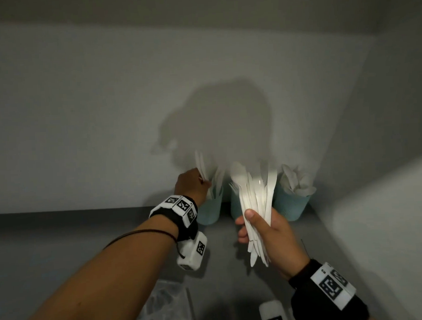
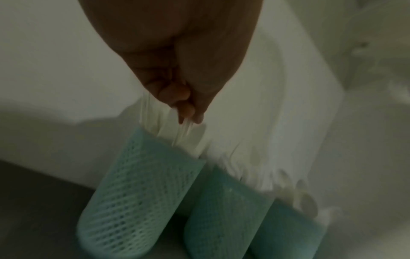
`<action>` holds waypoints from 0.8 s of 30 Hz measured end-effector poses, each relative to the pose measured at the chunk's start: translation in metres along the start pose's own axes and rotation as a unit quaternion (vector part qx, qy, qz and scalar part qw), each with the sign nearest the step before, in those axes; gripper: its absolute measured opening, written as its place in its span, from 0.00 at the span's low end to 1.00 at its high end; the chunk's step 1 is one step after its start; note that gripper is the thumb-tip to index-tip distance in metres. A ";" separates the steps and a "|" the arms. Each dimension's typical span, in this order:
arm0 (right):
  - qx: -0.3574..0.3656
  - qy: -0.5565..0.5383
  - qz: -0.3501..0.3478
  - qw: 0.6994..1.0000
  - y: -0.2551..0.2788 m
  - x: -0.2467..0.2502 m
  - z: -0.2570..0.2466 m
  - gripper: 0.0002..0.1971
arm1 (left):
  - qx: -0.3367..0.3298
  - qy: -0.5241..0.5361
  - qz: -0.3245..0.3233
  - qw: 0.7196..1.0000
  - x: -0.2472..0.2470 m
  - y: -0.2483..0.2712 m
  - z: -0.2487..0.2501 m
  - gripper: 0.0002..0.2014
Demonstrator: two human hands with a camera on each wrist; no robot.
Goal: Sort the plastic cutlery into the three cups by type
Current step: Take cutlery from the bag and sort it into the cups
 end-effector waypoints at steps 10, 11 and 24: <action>0.009 0.014 0.002 1.000 -0.005 0.003 0.011 0.11 | -0.018 -0.091 -0.131 0.987 0.005 -0.016 0.015 0.25; 0.012 0.011 0.002 1.000 -0.004 0.003 0.011 0.11 | -0.034 -0.080 -0.134 0.987 0.010 -0.013 0.017 0.22; 0.057 0.040 0.000 0.998 0.022 -0.007 -0.003 0.14 | -0.054 0.294 -0.326 0.897 0.044 0.121 0.049 0.08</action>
Point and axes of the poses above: each hand's wrist, its own y-axis away from the middle knuckle, its own x-axis out of the back of the hand, z = x × y, the point moved 2 cm from there along -y, towards the middle knuckle, and after that the axes turned 5 degrees about x, right-handed, at the moved point
